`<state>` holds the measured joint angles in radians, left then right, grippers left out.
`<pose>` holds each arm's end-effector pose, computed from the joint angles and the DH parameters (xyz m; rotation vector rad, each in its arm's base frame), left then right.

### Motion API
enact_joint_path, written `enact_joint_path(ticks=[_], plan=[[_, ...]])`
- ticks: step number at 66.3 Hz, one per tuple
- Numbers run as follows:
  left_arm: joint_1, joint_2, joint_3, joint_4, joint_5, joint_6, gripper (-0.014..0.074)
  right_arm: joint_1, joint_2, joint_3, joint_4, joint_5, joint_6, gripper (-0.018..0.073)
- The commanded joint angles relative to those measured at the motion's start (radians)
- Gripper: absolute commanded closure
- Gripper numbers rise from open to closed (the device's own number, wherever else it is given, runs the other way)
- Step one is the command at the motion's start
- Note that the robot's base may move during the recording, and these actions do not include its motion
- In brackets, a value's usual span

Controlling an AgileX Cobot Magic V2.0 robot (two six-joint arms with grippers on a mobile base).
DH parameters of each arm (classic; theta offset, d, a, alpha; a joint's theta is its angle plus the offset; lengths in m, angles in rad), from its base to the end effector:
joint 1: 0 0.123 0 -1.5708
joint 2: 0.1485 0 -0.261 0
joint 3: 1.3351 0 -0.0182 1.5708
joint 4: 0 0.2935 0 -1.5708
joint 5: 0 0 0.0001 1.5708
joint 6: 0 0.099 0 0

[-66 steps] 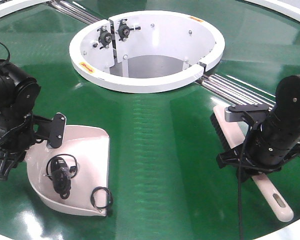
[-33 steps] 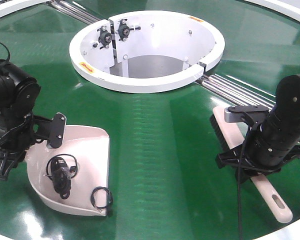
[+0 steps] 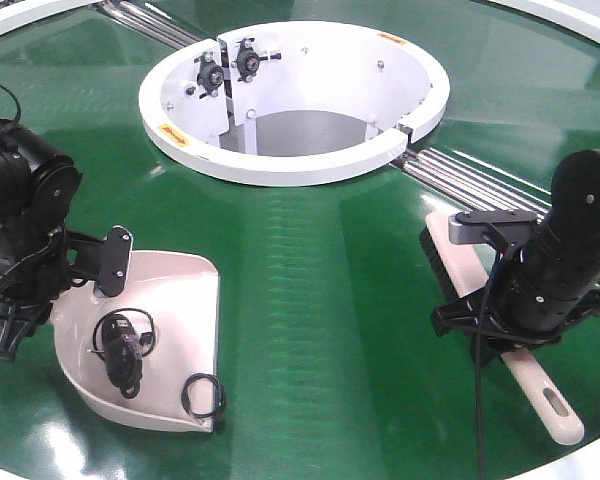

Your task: Clean and inspect green conveyor with broom and dustpan

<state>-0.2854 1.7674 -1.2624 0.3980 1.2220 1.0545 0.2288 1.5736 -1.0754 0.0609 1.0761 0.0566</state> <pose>0.3556 -0.0667 0.1740 -1.9694 -2.1342 -0.4649 0.3143 0.0786 0.1819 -0.2228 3.0568 0.1014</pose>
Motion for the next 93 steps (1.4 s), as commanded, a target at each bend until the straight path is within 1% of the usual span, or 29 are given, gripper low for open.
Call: enact_joint_path(ticks=[1, 54, 62, 73, 84, 93], plan=[[-0.007, -0.039, -0.025, -0.003, 0.026, -0.006, 0.0603, -0.007, -0.042, -0.021, -0.002, -0.013, -0.006, 0.0551], [-0.007, -0.039, -0.025, -0.003, 0.019, -0.006, 0.0603, -0.007, -0.042, -0.021, -0.029, -0.030, -0.009, 0.0551], [-0.007, -0.039, -0.025, -0.016, 0.016, -0.006, 0.0603, -0.007, -0.042, -0.021, -0.030, -0.030, -0.008, 0.0551], [-0.007, -0.039, -0.025, -0.067, 0.013, -0.006, 0.0603, -0.007, -0.042, -0.021, -0.034, -0.016, -0.004, 0.0551], [-0.007, -0.039, -0.025, -0.072, 0.003, -0.006, 0.0599, -0.007, -0.042, -0.021, -0.061, -0.011, -0.005, 0.0551], [-0.007, -0.039, -0.025, -0.080, -0.007, -0.006, 0.0584, -0.007, -0.042, -0.021, -0.061, -0.004, -0.005, 0.0551]])
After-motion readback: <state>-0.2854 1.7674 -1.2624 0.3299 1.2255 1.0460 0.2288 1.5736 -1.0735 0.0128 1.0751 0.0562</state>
